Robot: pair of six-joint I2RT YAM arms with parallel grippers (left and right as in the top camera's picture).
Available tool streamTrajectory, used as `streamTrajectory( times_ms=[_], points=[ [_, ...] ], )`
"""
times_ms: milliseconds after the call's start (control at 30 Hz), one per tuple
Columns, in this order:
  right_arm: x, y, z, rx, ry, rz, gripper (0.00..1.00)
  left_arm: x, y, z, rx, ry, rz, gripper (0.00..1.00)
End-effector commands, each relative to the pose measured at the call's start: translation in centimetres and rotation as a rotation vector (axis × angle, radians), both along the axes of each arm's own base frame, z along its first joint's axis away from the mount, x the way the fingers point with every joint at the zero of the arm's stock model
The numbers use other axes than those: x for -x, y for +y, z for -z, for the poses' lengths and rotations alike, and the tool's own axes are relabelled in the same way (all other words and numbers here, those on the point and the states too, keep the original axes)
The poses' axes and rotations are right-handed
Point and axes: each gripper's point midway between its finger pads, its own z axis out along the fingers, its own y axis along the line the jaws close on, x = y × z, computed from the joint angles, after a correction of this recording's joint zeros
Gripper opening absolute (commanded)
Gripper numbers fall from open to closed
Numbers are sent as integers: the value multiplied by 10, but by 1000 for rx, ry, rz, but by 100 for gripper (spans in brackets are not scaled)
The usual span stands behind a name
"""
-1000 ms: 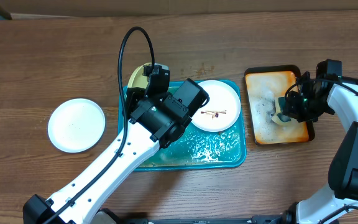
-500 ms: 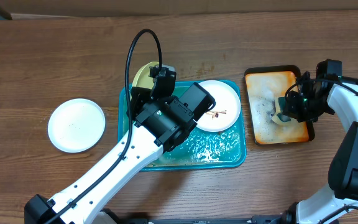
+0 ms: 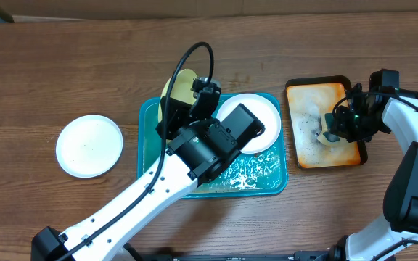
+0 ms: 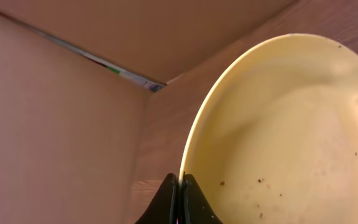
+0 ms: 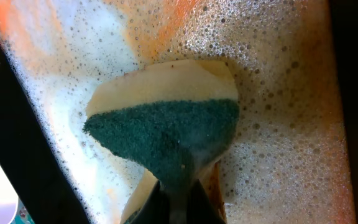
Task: Clean dirty plates on tray and stack at the side
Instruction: 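Carry the yellow plate left and stack it on the white plate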
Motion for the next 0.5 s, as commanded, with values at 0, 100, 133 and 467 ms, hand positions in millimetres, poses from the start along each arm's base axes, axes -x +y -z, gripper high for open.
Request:
streamTrajectory(
  times_ms=[0, 100, 133, 467],
  points=[
    [-2, 2, -8, -2, -32, -13, 4, -2, -4, -3, -36, -1, 12, 4],
    [-2, 2, -8, -2, -31, -13, 4, -2, -2, -5, -47, -7, 6, 4],
    [-2, 2, -8, -1, -31, -13, 4, -2, -2, -5, -44, -7, 5, 4],
    [-4, 13, -16, 9, -37, -93, 4, -3, 4, 31, 151, 122, -21, 4]
  ],
)
